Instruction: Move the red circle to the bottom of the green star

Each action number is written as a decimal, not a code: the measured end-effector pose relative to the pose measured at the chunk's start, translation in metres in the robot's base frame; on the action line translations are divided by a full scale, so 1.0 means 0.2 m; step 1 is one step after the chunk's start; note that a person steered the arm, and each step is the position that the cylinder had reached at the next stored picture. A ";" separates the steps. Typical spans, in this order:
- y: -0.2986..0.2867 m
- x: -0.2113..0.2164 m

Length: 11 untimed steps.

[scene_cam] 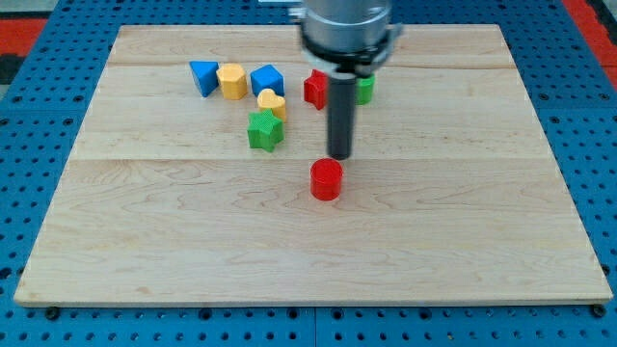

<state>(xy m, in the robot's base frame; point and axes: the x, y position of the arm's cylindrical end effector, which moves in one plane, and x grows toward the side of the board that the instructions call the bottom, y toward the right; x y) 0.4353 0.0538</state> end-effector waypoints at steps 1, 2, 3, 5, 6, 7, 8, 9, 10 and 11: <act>0.07 0.11; 0.07 0.31; 0.03 0.27; -0.02 0.22; -0.03 0.30; -0.27 0.29; -0.42 0.18; -0.43 0.18; -0.43 0.22; -0.51 0.22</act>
